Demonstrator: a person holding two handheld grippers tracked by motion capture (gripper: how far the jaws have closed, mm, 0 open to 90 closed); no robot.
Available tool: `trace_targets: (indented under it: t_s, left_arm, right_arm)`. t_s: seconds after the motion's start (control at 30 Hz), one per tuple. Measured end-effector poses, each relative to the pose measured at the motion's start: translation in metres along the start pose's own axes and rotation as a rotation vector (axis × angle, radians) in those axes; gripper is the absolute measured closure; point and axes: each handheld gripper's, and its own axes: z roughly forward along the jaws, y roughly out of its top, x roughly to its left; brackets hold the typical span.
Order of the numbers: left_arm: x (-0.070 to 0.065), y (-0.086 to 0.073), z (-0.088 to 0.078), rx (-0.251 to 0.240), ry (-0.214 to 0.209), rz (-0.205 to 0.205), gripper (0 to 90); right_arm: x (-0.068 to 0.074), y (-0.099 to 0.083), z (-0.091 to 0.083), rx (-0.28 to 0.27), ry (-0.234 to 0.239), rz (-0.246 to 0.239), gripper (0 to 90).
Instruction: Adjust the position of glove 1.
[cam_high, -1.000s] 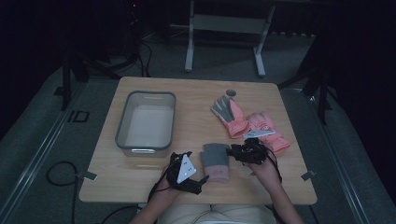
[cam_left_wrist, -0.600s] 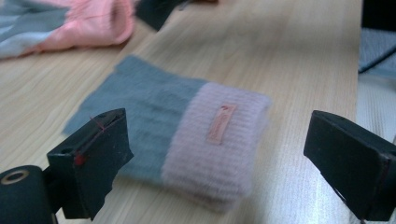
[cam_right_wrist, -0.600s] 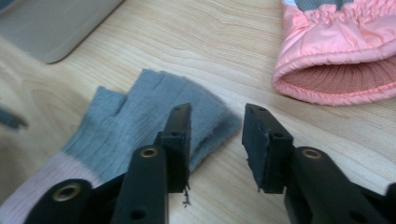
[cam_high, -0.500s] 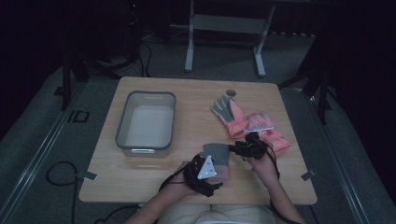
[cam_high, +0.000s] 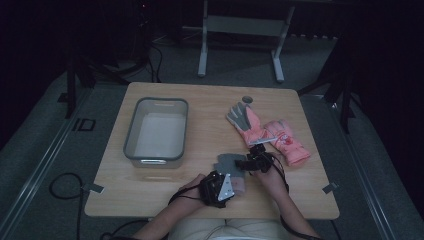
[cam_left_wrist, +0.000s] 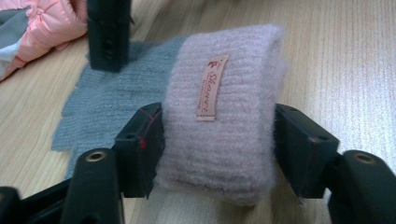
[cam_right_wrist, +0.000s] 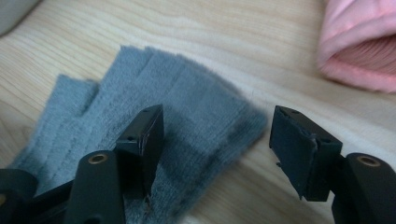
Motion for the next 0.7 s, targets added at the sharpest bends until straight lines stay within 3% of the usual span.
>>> trace_targets:
  t_s: [0.17,0.37,0.4,0.6,0.7]
  left_arm:
    - [0.004,0.000,0.000,0.012,-0.018,0.007,45.8]
    - [0.017,0.001,-0.003,0.026,-0.083,-0.040,58.9]
    - [0.019,0.000,-0.003,0.020,-0.094,-0.062,60.8]
    - [0.025,0.000,-0.005,0.030,-0.109,-0.101,66.4]
    - [0.032,0.002,-0.009,0.050,-0.129,-0.138,67.6]
  right_arm:
    - [0.000,0.001,0.003,0.006,0.029,0.022,41.9]
    - [0.004,0.008,0.009,0.014,0.086,0.023,45.1]
    - [0.005,0.009,0.011,0.014,0.099,0.026,48.8]
    - [0.011,0.013,0.021,-0.002,0.196,0.050,69.9]
    - [0.017,0.017,0.018,0.006,0.179,0.021,73.1]
